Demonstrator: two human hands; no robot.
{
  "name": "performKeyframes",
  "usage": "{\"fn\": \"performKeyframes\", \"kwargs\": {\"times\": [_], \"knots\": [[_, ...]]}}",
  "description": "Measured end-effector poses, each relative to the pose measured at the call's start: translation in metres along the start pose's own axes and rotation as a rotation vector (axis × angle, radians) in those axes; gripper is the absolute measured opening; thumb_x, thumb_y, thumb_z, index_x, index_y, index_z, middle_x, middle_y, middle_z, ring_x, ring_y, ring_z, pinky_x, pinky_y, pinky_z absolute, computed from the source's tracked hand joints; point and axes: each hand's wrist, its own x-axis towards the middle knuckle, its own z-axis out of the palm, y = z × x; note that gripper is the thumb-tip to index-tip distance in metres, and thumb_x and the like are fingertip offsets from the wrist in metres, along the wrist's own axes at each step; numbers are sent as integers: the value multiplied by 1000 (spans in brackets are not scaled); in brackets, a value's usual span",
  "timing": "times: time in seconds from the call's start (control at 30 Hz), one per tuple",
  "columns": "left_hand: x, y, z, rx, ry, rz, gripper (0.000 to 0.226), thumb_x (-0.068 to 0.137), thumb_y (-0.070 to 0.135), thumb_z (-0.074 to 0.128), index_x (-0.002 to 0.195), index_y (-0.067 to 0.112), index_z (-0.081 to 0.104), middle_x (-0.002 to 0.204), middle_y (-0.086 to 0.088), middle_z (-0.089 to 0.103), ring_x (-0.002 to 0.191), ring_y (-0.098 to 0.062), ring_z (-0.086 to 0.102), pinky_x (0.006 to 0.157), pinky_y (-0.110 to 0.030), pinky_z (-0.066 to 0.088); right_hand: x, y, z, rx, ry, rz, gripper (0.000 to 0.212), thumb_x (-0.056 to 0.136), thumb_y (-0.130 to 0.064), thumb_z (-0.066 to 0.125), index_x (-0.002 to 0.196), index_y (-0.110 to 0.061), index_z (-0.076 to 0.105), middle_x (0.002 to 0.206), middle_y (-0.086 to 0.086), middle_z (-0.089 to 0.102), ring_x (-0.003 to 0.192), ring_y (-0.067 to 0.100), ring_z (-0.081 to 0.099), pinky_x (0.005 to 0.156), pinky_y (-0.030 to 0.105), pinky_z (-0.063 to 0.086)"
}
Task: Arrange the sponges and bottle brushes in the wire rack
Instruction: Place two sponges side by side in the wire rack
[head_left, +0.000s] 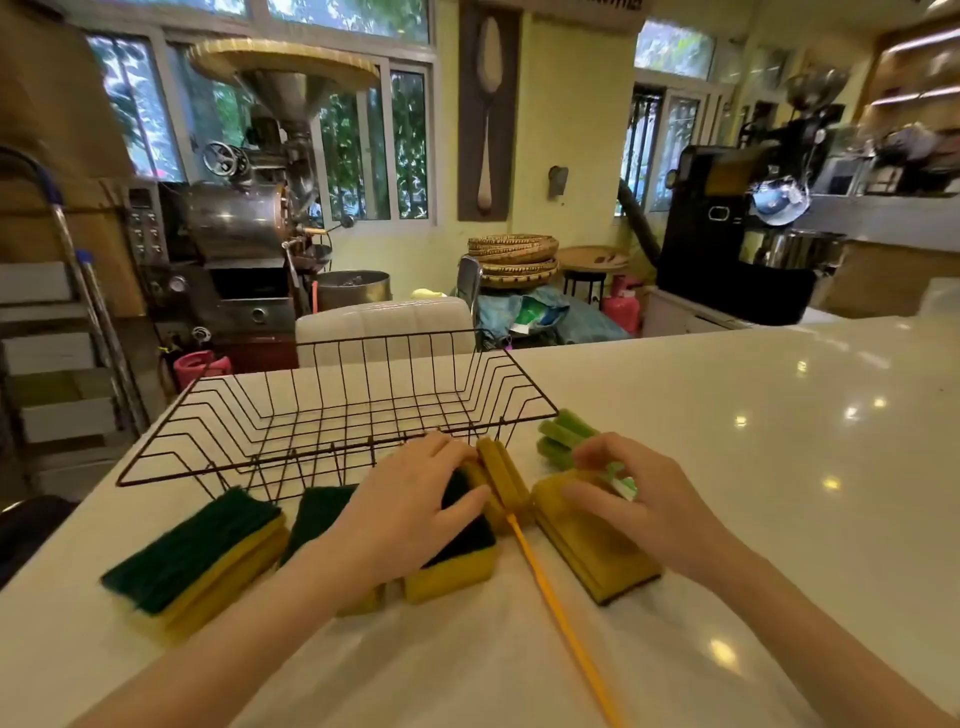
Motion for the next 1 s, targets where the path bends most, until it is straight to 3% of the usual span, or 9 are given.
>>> {"fn": "performKeyframes", "kwargs": {"times": [0.2, 0.37, 0.47, 0.63, 0.73, 0.83, 0.9, 1.0], "knots": [[-4, -5, 23, 304, -32, -24, 66, 87, 56, 29, 142, 23, 15, 152, 1, 21, 140, -17, 17, 116, -35, 15, -15, 6, 7, -199, -41, -53, 52, 65, -63, 50, 105, -29, 55, 108, -7, 55, 101, 10, 47, 86, 25, 42], [-4, -11, 29, 337, -40, -34, 70, 84, 63, 17, 140, 21, 21, 149, -1, 29, 137, -17, 25, 116, -35, 20, -22, -1, 11, -358, -55, -74, 73, 56, -68, 51, 117, -30, 48, 125, -10, 48, 116, 11, 40, 98, 30, 41], [-4, -14, 31, 361, -19, -9, 92, 66, 69, -5, 141, 21, 20, 149, 0, 29, 137, -17, 25, 114, -34, 19, -26, -1, 14, -412, -80, -82, 81, 53, -63, 56, 127, -35, 38, 132, -13, 41, 123, 10, 36, 101, 29, 39], [-4, -14, 34, 358, -19, -19, 116, 50, 78, -24, 141, 21, 19, 151, -1, 26, 139, -17, 22, 115, -33, 16, -28, 2, 17, -280, 42, -76, 63, 63, -49, 56, 122, -37, 41, 121, -12, 51, 106, 8, 50, 83, 17, 42], [-4, -15, 35, 357, -10, -23, 109, 55, 76, -17, 141, 21, 20, 151, -2, 27, 139, -18, 23, 115, -33, 17, -26, 0, 13, 112, 178, 39, 45, 66, -41, 63, 106, -46, 43, 105, -14, 57, 95, 4, 57, 71, 9, 48], [-4, -14, 36, 349, 2, -16, 97, 61, 65, -12, 141, 20, 21, 151, -2, 28, 139, -18, 23, 115, -34, 17, -21, -1, 7, 491, 243, 256, 21, 84, -26, 55, 103, -32, 51, 95, -4, 58, 84, 12, 59, 54, 11, 49], [-5, -14, 35, 345, -1, -12, 97, 61, 65, -12, 141, 20, 22, 151, -3, 28, 139, -18, 23, 115, -34, 16, -18, 1, 7, 576, 232, 386, 15, 91, -22, 44, 102, -22, 54, 93, 2, 57, 82, 15, 57, 55, 18, 48], [-5, -15, 36, 346, 4, 0, 102, 61, 71, -14, 140, 20, 23, 150, -2, 30, 139, -18, 24, 115, -34, 17, -17, 5, 12, 572, 272, 488, 18, 90, -16, 43, 87, -21, 59, 94, 2, 57, 92, 18, 54, 76, 37, 49]]}}
